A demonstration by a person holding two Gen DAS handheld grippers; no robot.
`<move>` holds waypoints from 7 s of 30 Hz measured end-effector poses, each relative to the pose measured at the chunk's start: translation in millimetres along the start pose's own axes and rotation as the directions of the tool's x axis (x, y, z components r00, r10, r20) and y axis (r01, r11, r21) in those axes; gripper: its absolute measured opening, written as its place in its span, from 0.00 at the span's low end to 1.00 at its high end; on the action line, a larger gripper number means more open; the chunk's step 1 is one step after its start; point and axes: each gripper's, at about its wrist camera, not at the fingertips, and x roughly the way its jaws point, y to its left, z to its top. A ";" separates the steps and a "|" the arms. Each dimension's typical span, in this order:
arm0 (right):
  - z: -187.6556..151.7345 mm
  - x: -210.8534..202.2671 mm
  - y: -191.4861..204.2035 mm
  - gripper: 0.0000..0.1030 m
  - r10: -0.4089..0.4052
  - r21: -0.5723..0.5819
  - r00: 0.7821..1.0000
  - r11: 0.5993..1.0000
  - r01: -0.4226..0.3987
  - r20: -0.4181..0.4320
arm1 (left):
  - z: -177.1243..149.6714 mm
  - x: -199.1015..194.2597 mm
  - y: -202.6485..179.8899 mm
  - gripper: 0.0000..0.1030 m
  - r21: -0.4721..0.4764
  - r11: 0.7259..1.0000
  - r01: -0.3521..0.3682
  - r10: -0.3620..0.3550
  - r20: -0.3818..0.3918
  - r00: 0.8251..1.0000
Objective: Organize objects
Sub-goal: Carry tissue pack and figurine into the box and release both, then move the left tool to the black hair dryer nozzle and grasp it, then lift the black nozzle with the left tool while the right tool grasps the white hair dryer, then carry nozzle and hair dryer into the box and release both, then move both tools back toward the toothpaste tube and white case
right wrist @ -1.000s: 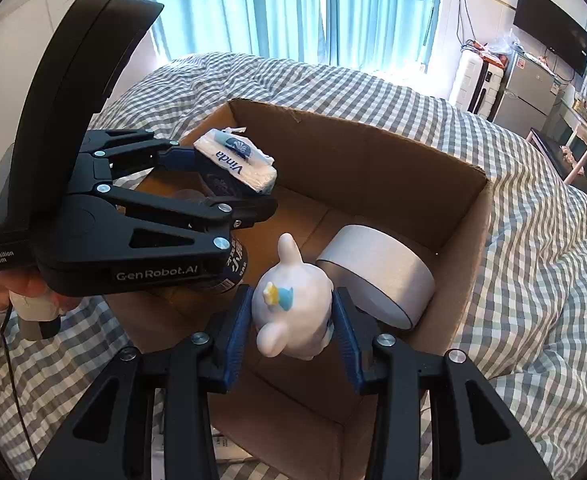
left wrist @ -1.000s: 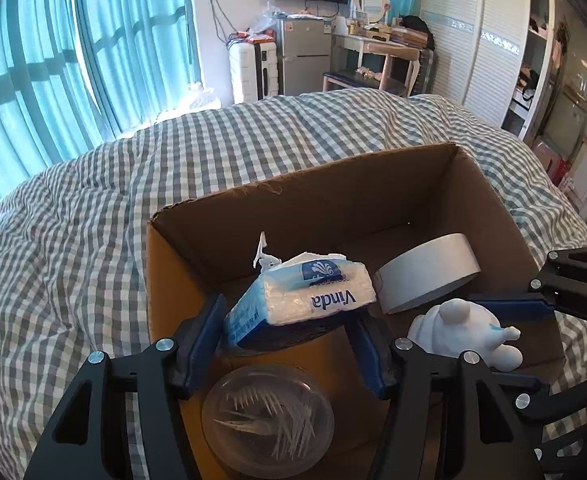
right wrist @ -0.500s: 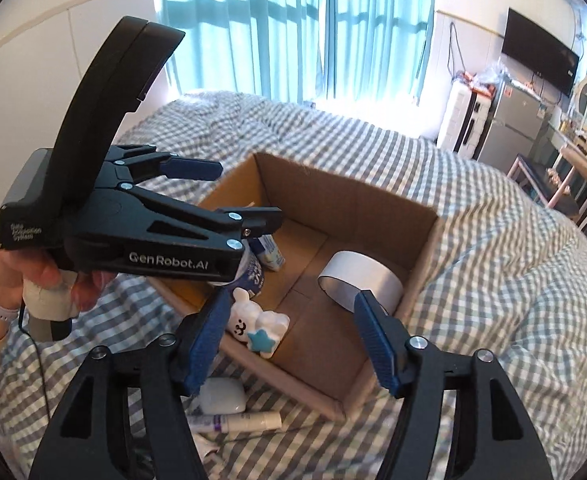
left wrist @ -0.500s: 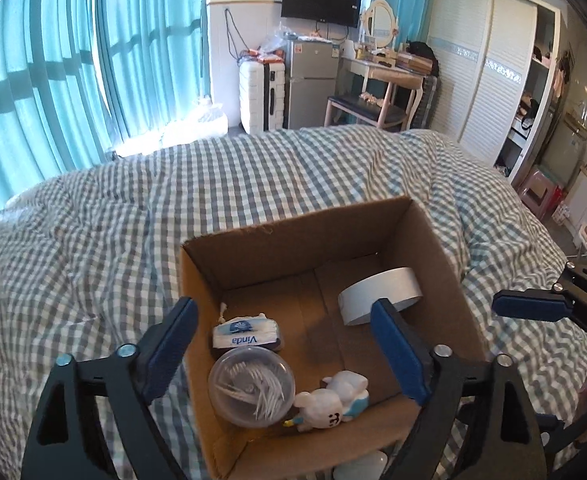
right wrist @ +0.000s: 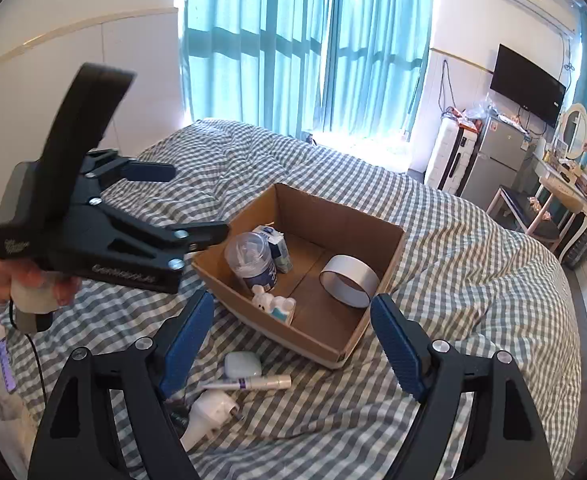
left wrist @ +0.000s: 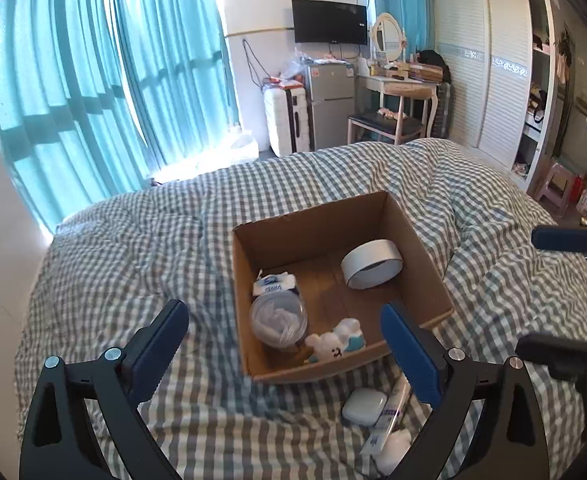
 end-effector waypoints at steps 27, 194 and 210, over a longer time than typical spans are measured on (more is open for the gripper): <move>-117.3 47.4 28.9 0.87 0.034 0.043 0.977 0.999 -0.025 -0.212 | -171.7 -12.8 -17.7 0.99 -0.160 0.987 0.025 -0.055 -0.188 0.981; 32.6 104.3 -46.9 0.65 -0.031 0.134 0.999 0.990 0.033 -0.021 | 50.4 101.0 20.5 0.86 -0.057 0.990 0.131 -0.132 -0.018 0.991; -1.1 35.3 -19.4 0.73 -0.116 0.188 0.993 0.975 0.120 -0.035 | -0.3 -4.9 46.4 0.96 -0.160 0.987 0.003 0.002 0.033 0.999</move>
